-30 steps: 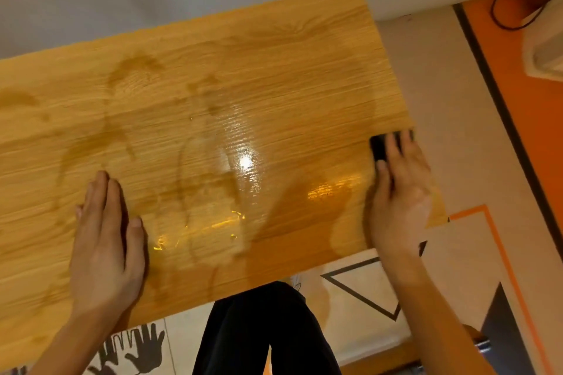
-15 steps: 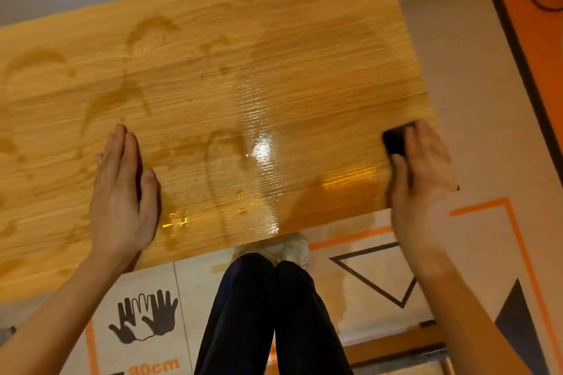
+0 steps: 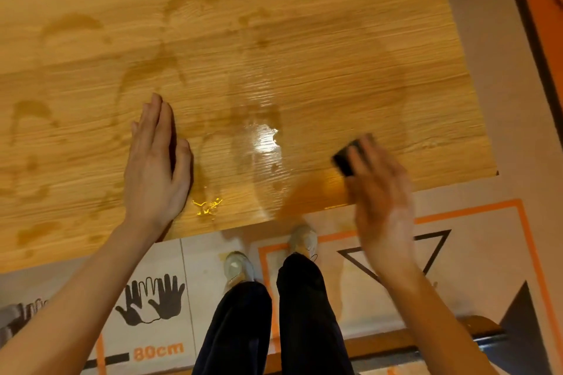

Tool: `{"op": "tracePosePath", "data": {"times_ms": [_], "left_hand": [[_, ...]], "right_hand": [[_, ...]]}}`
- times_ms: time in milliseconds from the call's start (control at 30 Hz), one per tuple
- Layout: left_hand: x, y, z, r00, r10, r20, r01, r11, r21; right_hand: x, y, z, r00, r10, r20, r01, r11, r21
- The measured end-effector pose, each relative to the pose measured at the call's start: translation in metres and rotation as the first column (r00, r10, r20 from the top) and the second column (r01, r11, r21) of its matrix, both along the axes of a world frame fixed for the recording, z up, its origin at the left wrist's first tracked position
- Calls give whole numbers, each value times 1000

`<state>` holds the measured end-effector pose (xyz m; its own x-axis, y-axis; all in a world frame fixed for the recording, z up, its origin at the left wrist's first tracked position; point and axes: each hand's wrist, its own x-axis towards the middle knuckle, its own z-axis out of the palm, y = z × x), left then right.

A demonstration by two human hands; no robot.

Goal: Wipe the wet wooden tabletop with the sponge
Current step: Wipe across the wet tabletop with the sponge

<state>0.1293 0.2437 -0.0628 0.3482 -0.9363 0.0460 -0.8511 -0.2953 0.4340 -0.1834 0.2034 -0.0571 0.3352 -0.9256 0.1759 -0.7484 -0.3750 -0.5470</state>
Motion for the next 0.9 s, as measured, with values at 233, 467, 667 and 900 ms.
{"op": "tracePosePath", "data": {"times_ms": [233, 467, 667, 900], "left_hand": [[50, 42, 1, 999, -14, -39, 12, 999, -48], [121, 97, -7, 999, -5, 35, 4, 1000, 14], [121, 100, -8, 1000, -18, 17, 18, 999, -26], [117, 99, -8, 999, -12, 32, 13, 999, -32]], "right_hand": [[55, 33, 9, 976, -165, 145, 149, 982, 116], [70, 5, 15, 955, 292, -52, -289, 955, 66], [121, -49, 17, 999, -29, -36, 32, 995, 94], [102, 57, 23, 932, 354, -81, -345, 932, 110]]}}
